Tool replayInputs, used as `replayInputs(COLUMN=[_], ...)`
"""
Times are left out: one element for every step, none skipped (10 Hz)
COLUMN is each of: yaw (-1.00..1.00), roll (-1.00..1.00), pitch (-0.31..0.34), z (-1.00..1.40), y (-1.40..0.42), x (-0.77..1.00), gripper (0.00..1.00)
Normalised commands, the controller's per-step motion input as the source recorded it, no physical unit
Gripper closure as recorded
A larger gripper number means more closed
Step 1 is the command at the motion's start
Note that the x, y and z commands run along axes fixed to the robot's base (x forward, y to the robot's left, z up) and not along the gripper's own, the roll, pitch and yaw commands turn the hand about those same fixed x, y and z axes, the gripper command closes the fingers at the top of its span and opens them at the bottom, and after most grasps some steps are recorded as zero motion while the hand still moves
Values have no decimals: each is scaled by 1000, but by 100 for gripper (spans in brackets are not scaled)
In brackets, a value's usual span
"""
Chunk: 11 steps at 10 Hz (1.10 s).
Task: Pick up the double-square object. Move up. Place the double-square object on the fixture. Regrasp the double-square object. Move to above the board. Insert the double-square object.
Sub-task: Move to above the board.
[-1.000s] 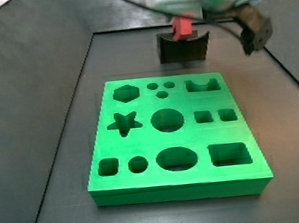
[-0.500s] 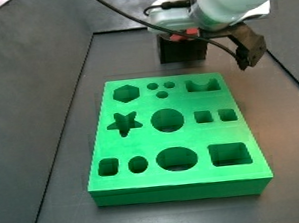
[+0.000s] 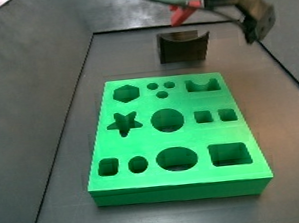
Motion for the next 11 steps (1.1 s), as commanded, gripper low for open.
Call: replayInputs(yaw=[52,50,49,42,37,31,27,20,20,18,19], roll=[-45,-48,-47,-45,-47,-44,-44,-47,-48,-46,-41], pitch=[45,34,26,23,22,24,25,37,42,53,62], z=[1000,1000,1000,1000,1000,1000,1000,1000,1000,954,838], y=[50,47,45,41,39,34,31,23,16,10,6], x=[-8,-11,-12,-16,-17,-20,-20,-22,-19,-16,-12], gripper=[100,100,100,100,100,100,100,100,100,100,100])
